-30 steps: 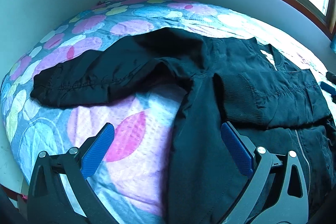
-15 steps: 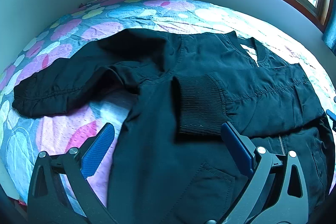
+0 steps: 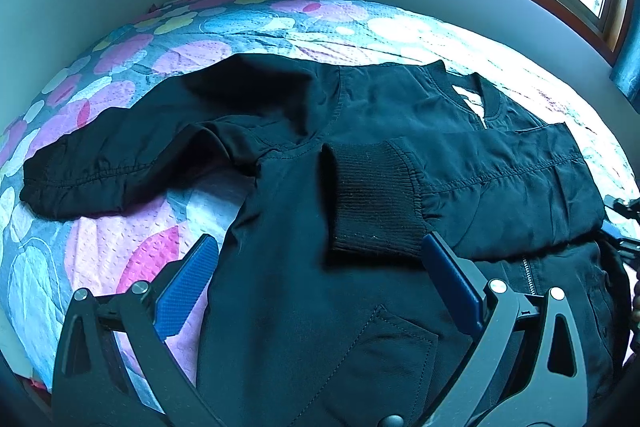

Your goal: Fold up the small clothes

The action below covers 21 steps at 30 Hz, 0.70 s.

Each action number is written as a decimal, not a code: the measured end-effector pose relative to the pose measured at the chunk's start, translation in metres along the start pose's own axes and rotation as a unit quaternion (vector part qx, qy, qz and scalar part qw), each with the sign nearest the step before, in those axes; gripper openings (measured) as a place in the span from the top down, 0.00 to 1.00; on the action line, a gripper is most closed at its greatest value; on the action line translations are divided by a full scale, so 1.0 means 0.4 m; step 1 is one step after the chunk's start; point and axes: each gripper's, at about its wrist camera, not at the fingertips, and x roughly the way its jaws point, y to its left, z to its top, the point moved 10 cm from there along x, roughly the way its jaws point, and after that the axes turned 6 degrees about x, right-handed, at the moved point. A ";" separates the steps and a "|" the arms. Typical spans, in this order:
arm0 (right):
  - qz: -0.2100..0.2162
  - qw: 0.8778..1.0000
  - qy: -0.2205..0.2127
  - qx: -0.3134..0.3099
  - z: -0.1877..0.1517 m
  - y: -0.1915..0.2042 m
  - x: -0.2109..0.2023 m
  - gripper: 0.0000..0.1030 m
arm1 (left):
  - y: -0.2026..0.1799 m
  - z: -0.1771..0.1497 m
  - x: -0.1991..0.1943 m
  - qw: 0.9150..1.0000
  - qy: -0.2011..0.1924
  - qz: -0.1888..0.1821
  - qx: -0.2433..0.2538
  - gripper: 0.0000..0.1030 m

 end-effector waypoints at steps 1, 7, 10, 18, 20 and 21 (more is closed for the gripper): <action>-0.006 1.000 -0.012 -0.013 0.010 0.006 -0.019 0.53 | 0.000 0.000 0.000 1.000 0.000 0.000 0.000 0.02; -0.003 0.999 -0.035 -0.008 0.123 -0.015 -0.057 0.53 | 0.002 0.002 -0.002 1.000 0.000 -0.001 -0.002 0.02; -0.011 1.000 -0.003 -0.010 0.141 -0.052 -0.021 0.53 | 0.005 0.004 -0.002 1.000 -0.002 -0.001 -0.002 0.02; 0.010 0.999 0.037 -0.005 0.128 -0.087 0.035 0.53 | 0.006 -0.005 0.009 1.000 0.007 0.000 -0.002 0.02; -0.010 0.999 0.033 -0.031 0.130 -0.081 0.028 0.53 | 0.005 -0.005 0.012 1.000 0.008 0.000 -0.001 0.02; -0.022 0.998 0.033 -0.048 0.124 -0.074 0.028 0.53 | 0.005 -0.006 0.012 1.000 0.008 0.000 -0.001 0.02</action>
